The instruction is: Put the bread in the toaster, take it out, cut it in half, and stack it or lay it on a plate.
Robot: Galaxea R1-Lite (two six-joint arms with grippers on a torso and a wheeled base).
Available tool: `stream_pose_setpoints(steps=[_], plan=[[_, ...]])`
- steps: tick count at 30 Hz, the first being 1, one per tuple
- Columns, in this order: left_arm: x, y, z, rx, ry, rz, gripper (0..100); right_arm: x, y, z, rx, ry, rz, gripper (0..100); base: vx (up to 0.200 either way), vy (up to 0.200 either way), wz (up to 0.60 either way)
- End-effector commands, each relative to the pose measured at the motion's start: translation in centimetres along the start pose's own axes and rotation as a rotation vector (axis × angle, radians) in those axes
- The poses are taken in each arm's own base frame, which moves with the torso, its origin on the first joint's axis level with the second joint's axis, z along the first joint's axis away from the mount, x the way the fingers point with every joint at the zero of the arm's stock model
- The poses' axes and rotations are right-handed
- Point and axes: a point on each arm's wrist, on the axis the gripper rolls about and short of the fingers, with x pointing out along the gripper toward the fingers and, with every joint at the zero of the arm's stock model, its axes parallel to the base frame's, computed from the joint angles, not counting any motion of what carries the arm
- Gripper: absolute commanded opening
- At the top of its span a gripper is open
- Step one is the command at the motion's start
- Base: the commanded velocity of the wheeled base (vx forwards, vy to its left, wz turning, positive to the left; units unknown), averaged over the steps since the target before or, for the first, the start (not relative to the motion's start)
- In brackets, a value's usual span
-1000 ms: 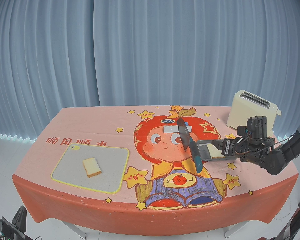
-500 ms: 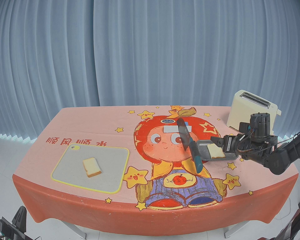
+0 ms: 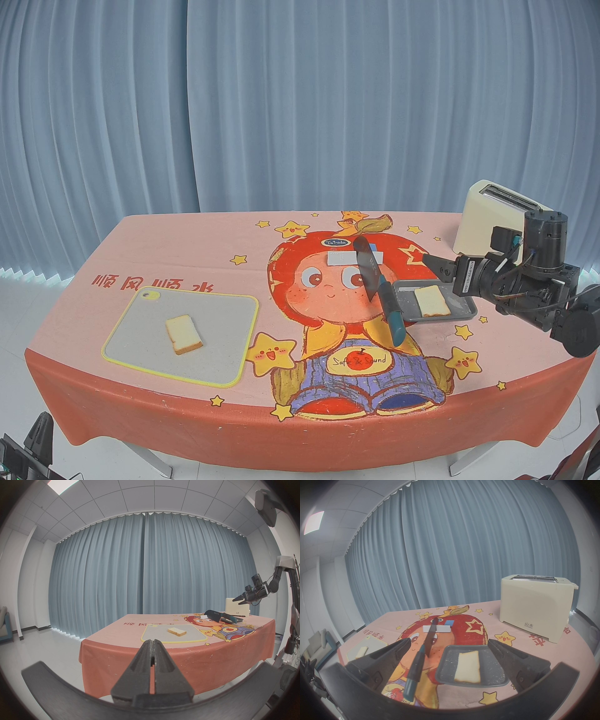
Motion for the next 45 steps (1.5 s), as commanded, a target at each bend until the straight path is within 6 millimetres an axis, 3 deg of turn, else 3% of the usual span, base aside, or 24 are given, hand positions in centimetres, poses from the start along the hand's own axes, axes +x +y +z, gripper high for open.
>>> stream_pose_setpoints(steps=[1,21,34,45], plan=[[0.1,0.0,-0.5,0.0,0.008,0.0,0,-1.8,0.9,0.7,-0.006,-0.039,0.043,100,0.0,0.0,0.0],[0.1,0.0,-0.5,0.001,0.008,0.0,0,-3.6,3.8,-0.2,-0.045,-0.049,0.114,100,0.0,0.18,0.0],[0.1,0.0,-0.5,0.001,0.008,0.0,0,-3.9,4.4,-0.8,-0.057,-0.021,0.136,100,0.0,0.2,0.0],[0.1,0.0,-0.5,0.003,0.008,0.0,0,-5.0,6.9,-3.7,-0.115,0.067,0.235,100,0.0,0.145,0.0]])
